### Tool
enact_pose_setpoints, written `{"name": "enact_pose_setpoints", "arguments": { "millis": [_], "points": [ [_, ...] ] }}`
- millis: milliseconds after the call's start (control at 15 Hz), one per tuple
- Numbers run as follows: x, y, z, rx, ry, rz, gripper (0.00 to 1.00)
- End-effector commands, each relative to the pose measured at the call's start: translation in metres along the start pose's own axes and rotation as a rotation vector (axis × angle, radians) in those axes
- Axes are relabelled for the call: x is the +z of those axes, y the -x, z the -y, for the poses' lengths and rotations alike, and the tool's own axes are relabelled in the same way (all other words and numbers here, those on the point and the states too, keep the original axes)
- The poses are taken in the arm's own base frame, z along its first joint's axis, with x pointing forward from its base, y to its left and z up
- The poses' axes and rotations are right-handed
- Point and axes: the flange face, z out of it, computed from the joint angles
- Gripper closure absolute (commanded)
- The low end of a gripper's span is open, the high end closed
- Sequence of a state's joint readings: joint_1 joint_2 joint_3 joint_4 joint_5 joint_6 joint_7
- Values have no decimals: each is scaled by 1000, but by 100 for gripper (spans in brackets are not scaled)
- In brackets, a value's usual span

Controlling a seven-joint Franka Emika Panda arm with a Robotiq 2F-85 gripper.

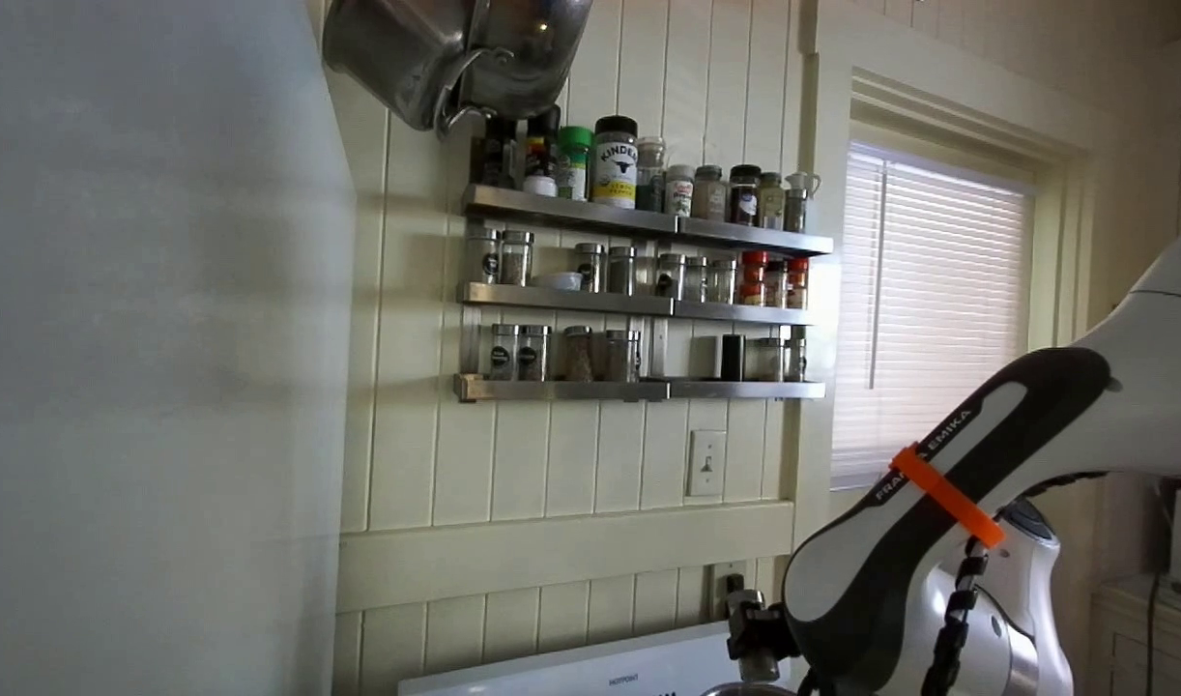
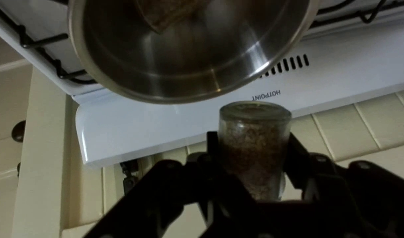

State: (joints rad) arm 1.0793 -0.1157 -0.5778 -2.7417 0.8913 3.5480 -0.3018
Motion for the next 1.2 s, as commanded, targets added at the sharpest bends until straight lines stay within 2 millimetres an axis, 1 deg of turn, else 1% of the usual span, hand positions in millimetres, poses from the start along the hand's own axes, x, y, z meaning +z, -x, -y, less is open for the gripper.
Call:
{"name": "enact_pose_setpoints", "arguments": {
  "millis": [0, 467, 667, 1000, 1133],
  "points": [
    [9, 7, -7, 11, -21, 101, 77],
    [27, 29, -21, -7, -11, 236, 77],
    [28, 30, -19, -14, -8, 236, 77],
    [37, 46, -17, -40, 15, 282, 77],
    [32, 40, -13, -40, 5, 251, 77]
  ]
}}
